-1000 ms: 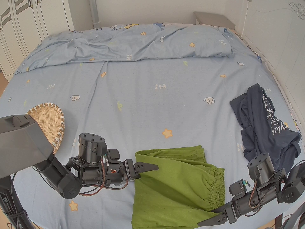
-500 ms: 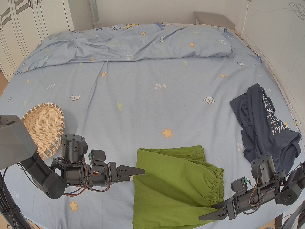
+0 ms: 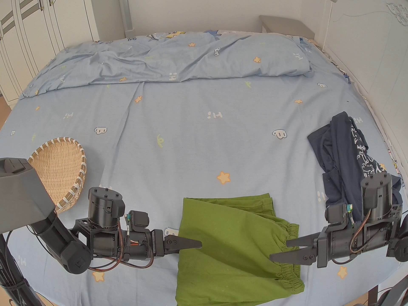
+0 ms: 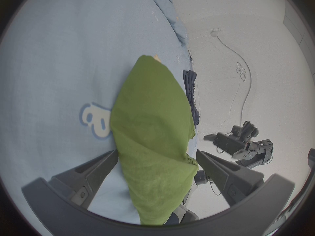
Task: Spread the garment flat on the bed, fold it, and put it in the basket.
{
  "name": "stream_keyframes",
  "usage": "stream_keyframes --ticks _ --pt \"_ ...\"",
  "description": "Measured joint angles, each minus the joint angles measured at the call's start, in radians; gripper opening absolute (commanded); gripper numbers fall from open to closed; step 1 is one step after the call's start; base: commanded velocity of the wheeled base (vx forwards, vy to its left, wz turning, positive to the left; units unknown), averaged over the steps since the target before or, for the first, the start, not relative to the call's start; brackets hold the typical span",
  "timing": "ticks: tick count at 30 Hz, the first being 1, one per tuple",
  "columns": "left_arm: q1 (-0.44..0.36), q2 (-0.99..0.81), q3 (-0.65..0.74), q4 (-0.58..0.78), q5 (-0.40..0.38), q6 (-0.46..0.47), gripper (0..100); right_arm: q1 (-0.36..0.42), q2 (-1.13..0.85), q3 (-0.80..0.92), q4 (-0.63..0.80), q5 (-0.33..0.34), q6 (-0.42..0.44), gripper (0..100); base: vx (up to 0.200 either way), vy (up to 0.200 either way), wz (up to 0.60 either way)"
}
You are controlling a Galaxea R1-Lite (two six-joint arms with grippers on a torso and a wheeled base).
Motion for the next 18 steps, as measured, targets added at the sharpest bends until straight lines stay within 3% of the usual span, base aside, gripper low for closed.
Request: stream_keyframes --ticks 9,18 --pt "-0.029 0.018 0.027 0.024 -0.002 0.077 100 -0.029 -0.103 -0.132 0.081 -0.019 0.007 100 0.0 0.0 0.0" --pt "-0.075 0.051 0.011 -0.01 0.009 0.07 100 -0.075 -0.135 -0.146 0.082 -0.017 0.006 100 0.0 0.0 0.0"
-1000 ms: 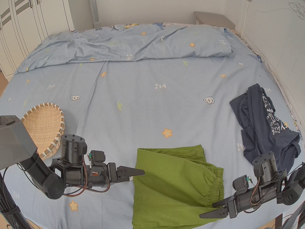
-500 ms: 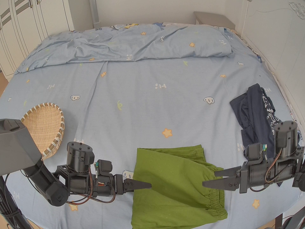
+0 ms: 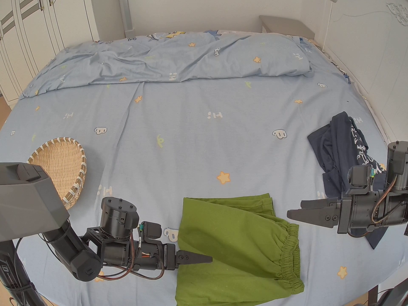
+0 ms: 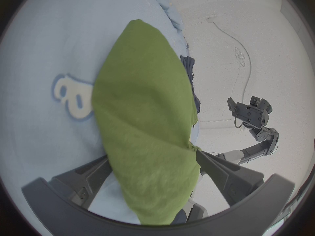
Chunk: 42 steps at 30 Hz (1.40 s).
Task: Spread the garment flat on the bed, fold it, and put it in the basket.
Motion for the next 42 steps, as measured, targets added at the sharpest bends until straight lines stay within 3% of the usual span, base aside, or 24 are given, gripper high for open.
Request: stream_keyframes --ticks 10,26,27,42 --pt "-0.041 0.048 -0.019 -0.173 0.007 -0.16 100 -0.013 -0.009 -0.006 0.0 0.0 0.0 100 0.0 0.0 0.0" --pt "-0.102 0.108 -0.056 -0.18 0.008 -0.179 100 -0.026 -0.01 -0.011 -0.002 0.0 0.0 100 0.0 0.0 0.0" --pt "-0.101 0.11 -0.059 -0.18 0.007 -0.179 0 -0.026 -0.01 -0.011 -0.002 0.0 0.0 100 0.0 0.0 0.0" --pt "-0.089 0.091 -0.067 -0.156 0.009 -0.207 0 -0.041 -0.006 -0.094 0.062 0.001 0.01 100 0.0 0.0 0.0"
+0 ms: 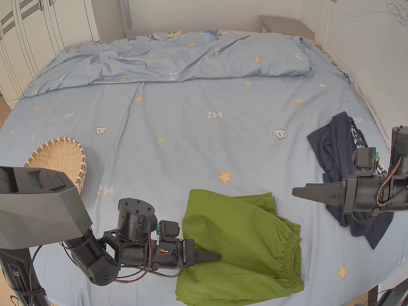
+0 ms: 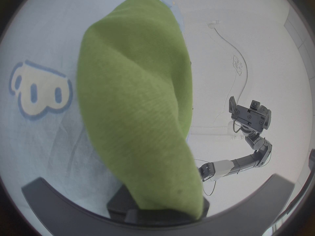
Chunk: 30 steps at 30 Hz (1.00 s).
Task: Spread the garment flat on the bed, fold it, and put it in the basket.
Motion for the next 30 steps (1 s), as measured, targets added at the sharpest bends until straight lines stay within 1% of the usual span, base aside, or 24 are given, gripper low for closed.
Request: stream_keyframes --ticks 3,6,13,15,21,25,30 --pt "0.011 -0.027 -0.011 0.039 0.0 -0.025 0 -0.015 0.007 -0.075 0.102 0.003 0.002 100 0.0 0.0 0.0" --pt "0.028 -0.069 -0.036 0.143 -0.001 -0.04 0 -0.034 0.015 -0.132 0.169 0.009 0.003 100 0.0 0.0 0.0" --pt "0.071 -0.176 -0.151 0.408 -0.009 -0.039 0 -0.063 0.031 -0.166 0.186 0.018 0.002 100 0.0 0.0 0.0" --pt "0.086 -0.209 -0.19 0.46 -0.011 -0.014 0 -0.066 0.035 -0.168 0.188 0.019 0.002 100 0.0 0.0 0.0" --pt "0.111 -0.259 -0.257 0.605 -0.017 0.11 0 -0.067 0.04 -0.17 0.19 0.02 0.003 100 0.0 0.0 0.0" --pt "0.125 -0.277 -0.306 0.672 -0.019 0.126 0 -0.065 0.041 -0.171 0.191 0.02 0.003 100 0.0 0.0 0.0" --pt "0.159 -0.304 -0.352 0.723 -0.03 0.127 0 -0.063 0.041 -0.17 0.193 0.021 0.003 100 0.0 0.2 0.0"
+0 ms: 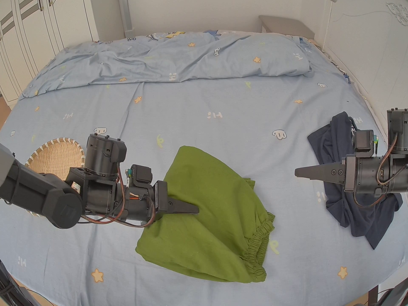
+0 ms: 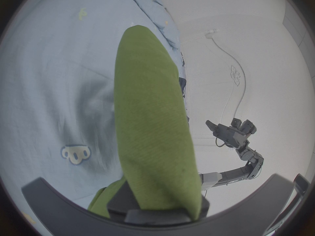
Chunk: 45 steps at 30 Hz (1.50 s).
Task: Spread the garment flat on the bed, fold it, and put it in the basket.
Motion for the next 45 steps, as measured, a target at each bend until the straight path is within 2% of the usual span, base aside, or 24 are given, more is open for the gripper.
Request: stream_keyframes --ticks 4,11,28,31,36,45 --pt "0.021 -0.026 -0.028 0.058 -0.026 0.002 0 0.002 0.0 0.001 -0.001 0.0 0.0 100 0.0 0.2 0.0" --pt "0.028 -0.053 -0.044 0.069 -0.034 0.016 0 0.003 0.001 0.001 -0.001 -0.001 0.0 100 0.0 0.2 0.0" --pt "-0.014 -0.053 -0.031 0.074 -0.033 0.026 0 0.003 0.004 0.001 -0.004 0.0 0.0 100 0.0 0.2 0.0" --pt "-0.016 -0.053 -0.028 0.074 -0.033 0.038 0 0.003 0.004 0.001 -0.003 0.0 0.0 100 0.0 0.0 0.0" --pt "-0.04 -0.058 0.0 0.071 -0.021 0.115 0 0.004 0.005 0.001 -0.005 0.0 0.0 100 0.0 0.0 0.0" --pt "-0.061 -0.124 0.004 0.08 -0.016 0.165 0 0.004 0.003 0.002 -0.005 -0.001 0.0 100 0.0 0.0 0.0"
